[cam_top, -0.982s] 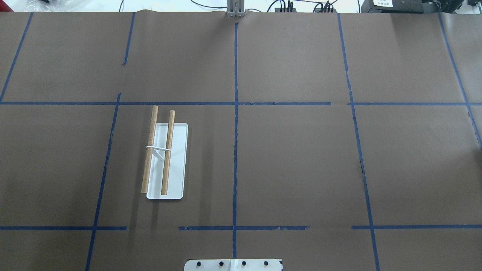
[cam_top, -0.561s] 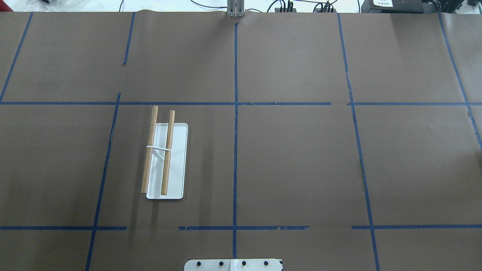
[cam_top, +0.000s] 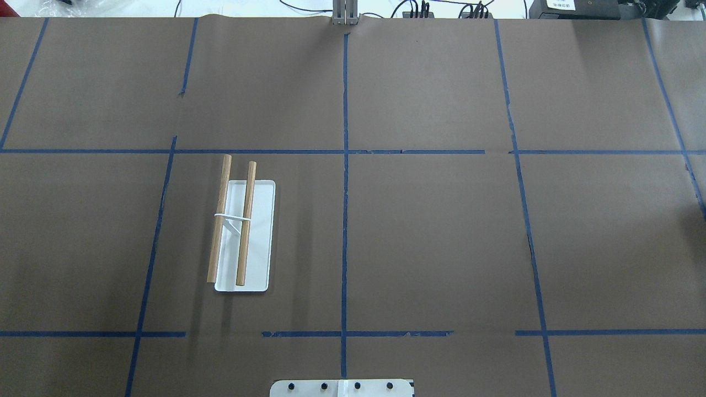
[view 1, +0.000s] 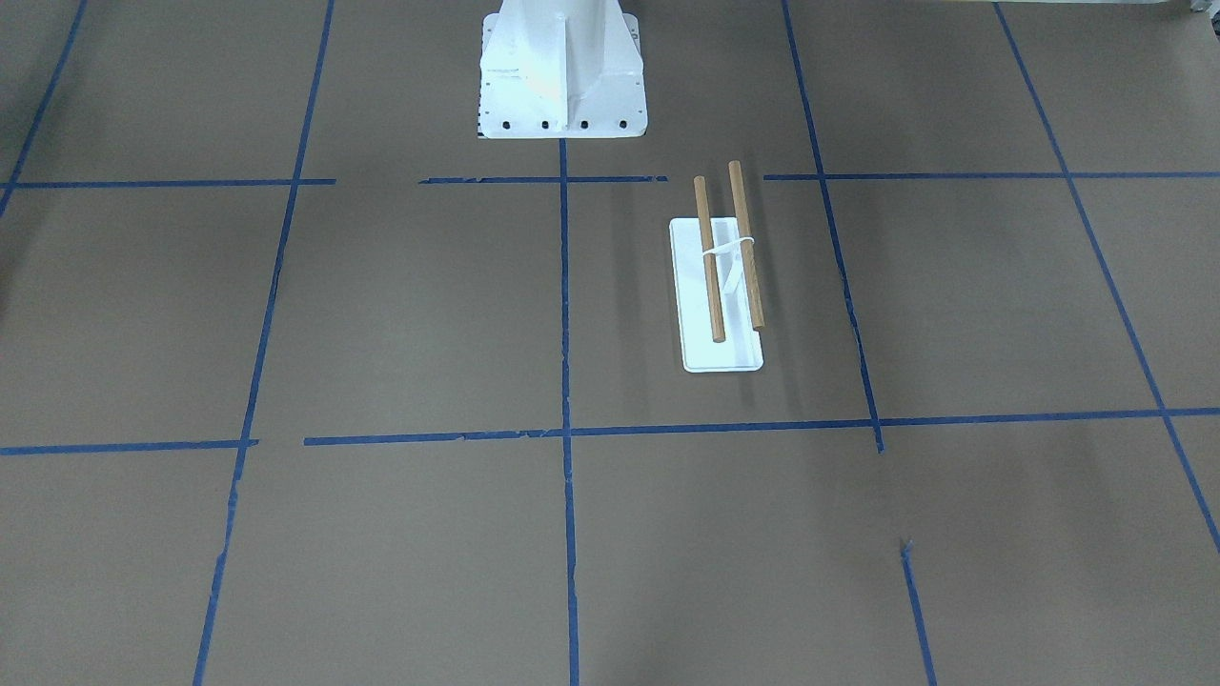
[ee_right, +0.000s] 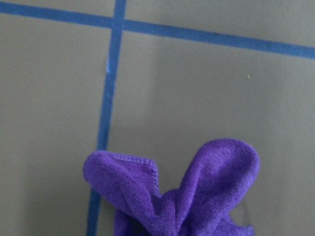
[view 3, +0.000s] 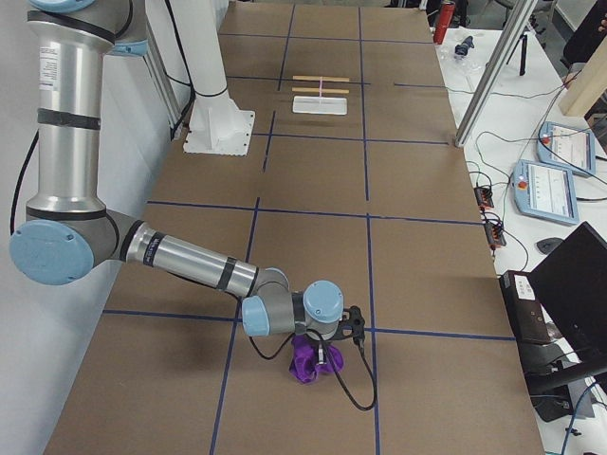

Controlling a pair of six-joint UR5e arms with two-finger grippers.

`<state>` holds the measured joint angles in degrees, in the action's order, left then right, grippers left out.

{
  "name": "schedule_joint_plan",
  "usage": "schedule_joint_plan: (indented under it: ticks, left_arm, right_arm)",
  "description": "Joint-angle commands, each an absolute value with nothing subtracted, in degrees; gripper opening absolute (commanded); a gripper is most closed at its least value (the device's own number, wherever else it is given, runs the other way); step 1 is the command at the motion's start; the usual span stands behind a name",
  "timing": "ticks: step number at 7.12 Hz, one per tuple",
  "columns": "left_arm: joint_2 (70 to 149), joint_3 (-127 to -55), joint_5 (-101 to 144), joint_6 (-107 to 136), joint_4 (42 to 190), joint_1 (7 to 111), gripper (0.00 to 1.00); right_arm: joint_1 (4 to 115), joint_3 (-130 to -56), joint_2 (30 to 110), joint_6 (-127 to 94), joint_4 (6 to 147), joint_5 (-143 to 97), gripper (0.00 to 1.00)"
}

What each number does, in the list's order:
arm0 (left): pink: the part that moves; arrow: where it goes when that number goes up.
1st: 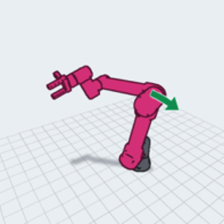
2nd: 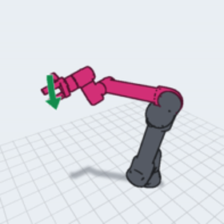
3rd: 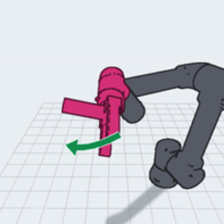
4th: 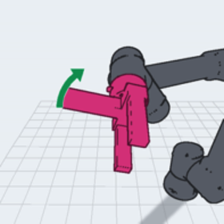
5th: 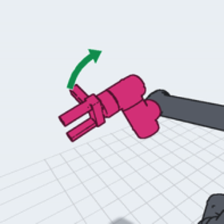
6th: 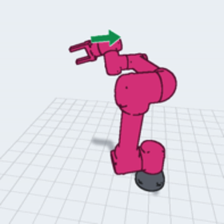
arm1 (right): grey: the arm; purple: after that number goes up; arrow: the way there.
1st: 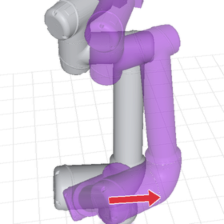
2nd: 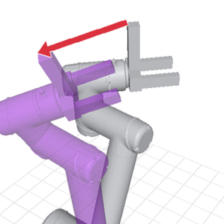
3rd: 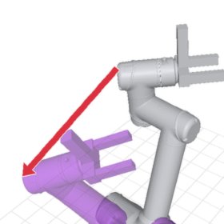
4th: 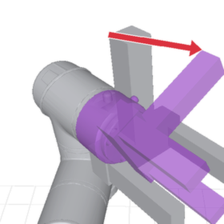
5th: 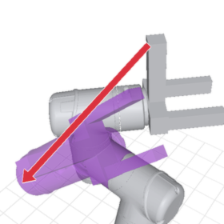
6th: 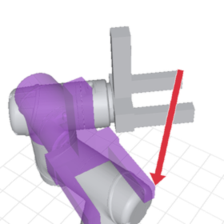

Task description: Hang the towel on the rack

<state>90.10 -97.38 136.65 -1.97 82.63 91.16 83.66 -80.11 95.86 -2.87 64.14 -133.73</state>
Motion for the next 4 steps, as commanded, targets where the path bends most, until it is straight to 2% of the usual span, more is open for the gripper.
schedule_joint_plan:
  ticks: [1,2,3,4]
  left_arm:
    - [90.5,-97.8,136.7,-1.9,82.7,91.1,1.0]
    - [90.9,-99.3,137.1,-1.9,83.1,91.1,1.0]
    - [91.5,-100.3,137.5,-1.9,85.9,91.1,1.0]
    - [91.5,-100.2,137.5,-1.9,91.4,91.1,1.0]
  right_arm:
    - [85.5,-96.2,91.2,-3.1,76.2,-134.9,0.0]
    - [85.2,-102.9,81.8,-7.3,88.9,-134.7,0.0]
    - [84.1,-104.7,73.7,-11.8,93.3,-134.8,0.0]
    - [80.6,-105.1,70.9,-20.3,92.5,-134.5,0.0]
